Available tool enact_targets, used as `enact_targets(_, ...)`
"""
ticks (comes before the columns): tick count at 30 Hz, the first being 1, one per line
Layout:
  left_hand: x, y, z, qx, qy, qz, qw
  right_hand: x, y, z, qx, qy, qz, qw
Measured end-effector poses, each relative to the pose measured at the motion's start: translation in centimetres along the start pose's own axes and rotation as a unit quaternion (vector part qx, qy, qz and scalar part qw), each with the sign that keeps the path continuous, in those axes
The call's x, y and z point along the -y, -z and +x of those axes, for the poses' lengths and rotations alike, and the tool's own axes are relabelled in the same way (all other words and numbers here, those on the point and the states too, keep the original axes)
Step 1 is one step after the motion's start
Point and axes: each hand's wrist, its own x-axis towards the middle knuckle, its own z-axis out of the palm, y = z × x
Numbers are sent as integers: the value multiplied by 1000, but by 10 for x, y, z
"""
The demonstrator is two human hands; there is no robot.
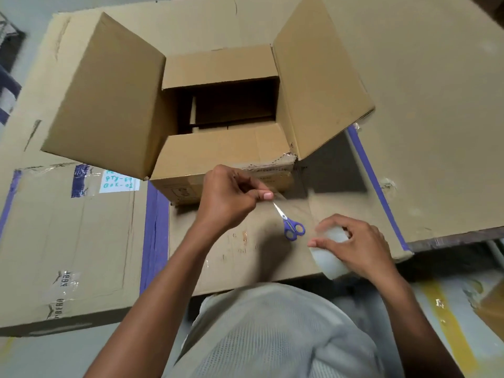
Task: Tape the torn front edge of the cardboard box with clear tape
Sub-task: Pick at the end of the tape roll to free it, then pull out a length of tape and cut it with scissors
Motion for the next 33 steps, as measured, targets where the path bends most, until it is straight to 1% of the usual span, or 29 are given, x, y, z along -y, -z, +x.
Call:
enact_targets(2, 0, -6, 3, 7, 8, 6, 1000, -6, -2, -8, 67, 15, 110, 992)
enact_targets(5, 6, -5, 2, 26, 15, 16, 999, -19, -5, -23, 172, 47, 237, 955)
enact_targets(7, 14, 1, 0, 7, 15, 19, 1000, -30, -6, -33, 228, 61, 273, 933)
enact_targets(8, 19, 5, -2, -5, 17, 24, 1000, -33, -8, -37, 233, 65, 268, 933)
enact_targets(9, 24, 7, -4, -13, 23, 30, 999, -34, -10, -40, 214, 69, 249, 942)
enact_targets(10, 29, 9, -8, -17, 31, 37, 999, -34, -13, -41, 173, 70, 209, 960)
enact_targets(12, 40, 8, -17, -29, 42, 34, 998, -32, -12, -34, 73, 78, 88, 990)
enact_targets(13, 44, 7, -21, -39, 46, 20, 998, -31, -11, -28, 32, 83, 29, 996)
enact_targets(14, 47, 6, -25, -51, 49, 2, 997, -30, -8, -22, 3, 82, -16, 997)
enact_targets(16, 52, 4, -29, -70, 49, -25, 996, -34, -4, -10, -43, 55, -58, 996)
enact_targets(18, 56, 0, -29, -85, 53, -49, 994, -38, -3, 1, -88, 34, -79, 992)
enact_targets(20, 60, -6, -28, -109, 60, -71, 990, -37, 0, 12, -114, 36, -102, 987)
enact_targets(22, 63, -12, -27, -135, 63, -90, 985, -29, 6, 25, -135, 28, -103, 985)
enact_targets(23, 65, -14, -28, -146, 63, -101, 982, -26, 8, 31, -132, 20, -97, 986)
enact_targets(25, 68, -14, -31, -168, 61, -118, 977, -21, 9, 37, -96, 16, -93, 991)
enact_targets(28, 79, -11, -35, -181, 61, -113, 975, -23, 4, 28, 5, 36, -93, 995)
enact_targets(30, 87, -9, -39, -178, 67, -107, 976, -32, 4, 16, 64, 67, -152, 984)
enact_targets(31, 90, -9, -41, -178, 70, -112, 975, -36, 5, 13, 76, 79, -183, 977)
enact_targets(33, 95, -11, -49, -182, 76, -121, 973, -41, 6, 9, 62, 95, -222, 968)
